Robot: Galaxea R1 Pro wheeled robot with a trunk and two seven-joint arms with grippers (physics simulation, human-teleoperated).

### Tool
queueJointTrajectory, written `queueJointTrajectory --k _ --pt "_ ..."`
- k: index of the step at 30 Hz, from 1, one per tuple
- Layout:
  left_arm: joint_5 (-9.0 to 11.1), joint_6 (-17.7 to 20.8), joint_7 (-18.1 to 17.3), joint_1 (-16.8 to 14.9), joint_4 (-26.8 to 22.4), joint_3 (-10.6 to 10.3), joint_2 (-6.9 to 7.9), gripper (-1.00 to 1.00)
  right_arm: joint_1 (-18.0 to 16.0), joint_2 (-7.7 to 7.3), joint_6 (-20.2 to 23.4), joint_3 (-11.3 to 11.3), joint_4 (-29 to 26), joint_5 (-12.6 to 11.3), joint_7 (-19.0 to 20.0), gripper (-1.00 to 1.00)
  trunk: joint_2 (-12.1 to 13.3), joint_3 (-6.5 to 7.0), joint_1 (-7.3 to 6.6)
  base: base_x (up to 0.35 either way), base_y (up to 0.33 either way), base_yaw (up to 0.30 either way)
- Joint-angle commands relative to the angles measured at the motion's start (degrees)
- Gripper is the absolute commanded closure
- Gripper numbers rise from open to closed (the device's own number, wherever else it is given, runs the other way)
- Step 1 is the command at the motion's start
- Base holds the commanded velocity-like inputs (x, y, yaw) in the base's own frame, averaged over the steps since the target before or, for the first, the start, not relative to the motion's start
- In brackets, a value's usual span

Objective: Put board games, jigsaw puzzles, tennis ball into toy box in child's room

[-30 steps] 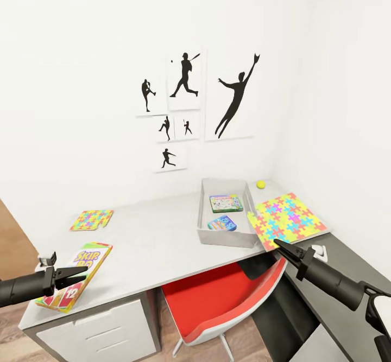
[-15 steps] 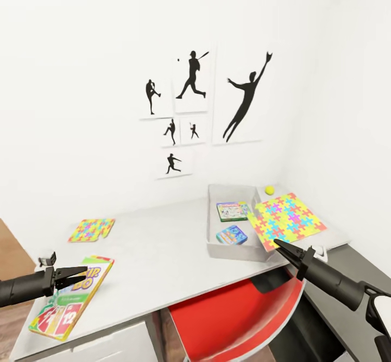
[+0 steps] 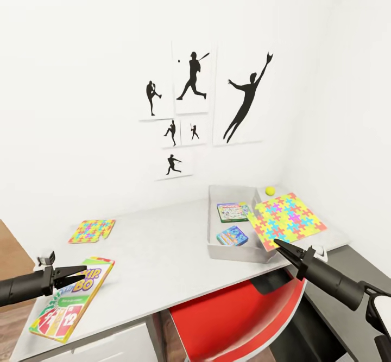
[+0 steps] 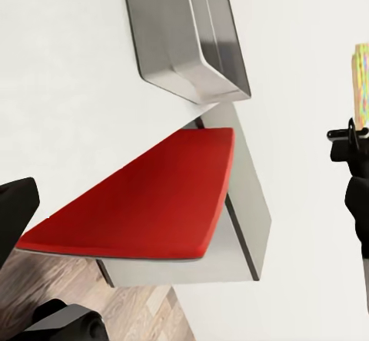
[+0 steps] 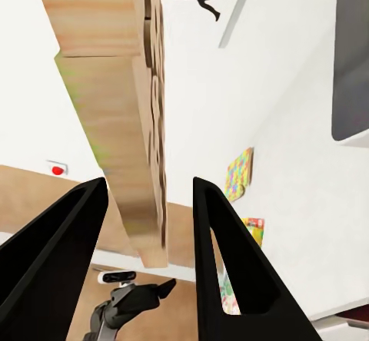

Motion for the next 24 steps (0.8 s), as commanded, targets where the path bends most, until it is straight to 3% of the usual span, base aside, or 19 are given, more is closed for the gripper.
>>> queueJointTrajectory --k 1,6,11,13,16,21,24 --pt "-0.07 0.61 -0.26 -0.04 -0.04 0.01 0.01 -1.00 -0.07 0.00 0.22 -0.07 0.01 0.60 0.57 1.00 -0.11 -0.12 0.03 0.000 0.000 0.000" --pt "-0.01 0.62 -0.26 -0.04 -0.83 -0.07 -0.03 -1.00 -0.12 -0.20 0.22 0.02 0.01 0.77 0.36 1.00 -0.11 -0.12 0.03 0.000 0.000 0.000" --pt "0.01 0.69 -0.26 -0.04 -1.17 -0.08 -0.07 -1.00 -0.65 -0.74 0.22 1.34 0.22 4.94 -0.10 1.00 -0.11 -0.12 0.03 0.000 0.000 0.000" --pt "0.02 0.71 -0.26 -0.04 -1.21 -0.07 -0.07 -1.00 -2.69 -2.23 0.22 2.86 0.89 7.48 -0.18 1.00 -0.11 -0.12 0.03 0.000 0.000 0.000" --pt "0.02 0.71 -0.26 -0.04 -1.23 -0.06 -0.07 -1.00 -7.84 -4.55 0.22 6.99 4.65 8.88 -0.22 1.00 -0.11 -0.12 0.03 0.000 0.000 0.000" --pt "0.02 0.71 -0.26 -0.04 -1.24 -0.06 0.00 -1.00 -15.19 -5.46 0.22 12.54 11.76 9.23 -0.23 1.00 -0.11 -0.12 0.03 0.000 0.000 0.000" --pt "0.02 0.71 -0.26 -0.04 -1.24 -0.04 0.01 -1.00 -16.75 -5.61 0.22 14.23 13.08 9.20 -0.23 1.00 -0.11 -0.12 0.03 0.000 0.000 0.000"
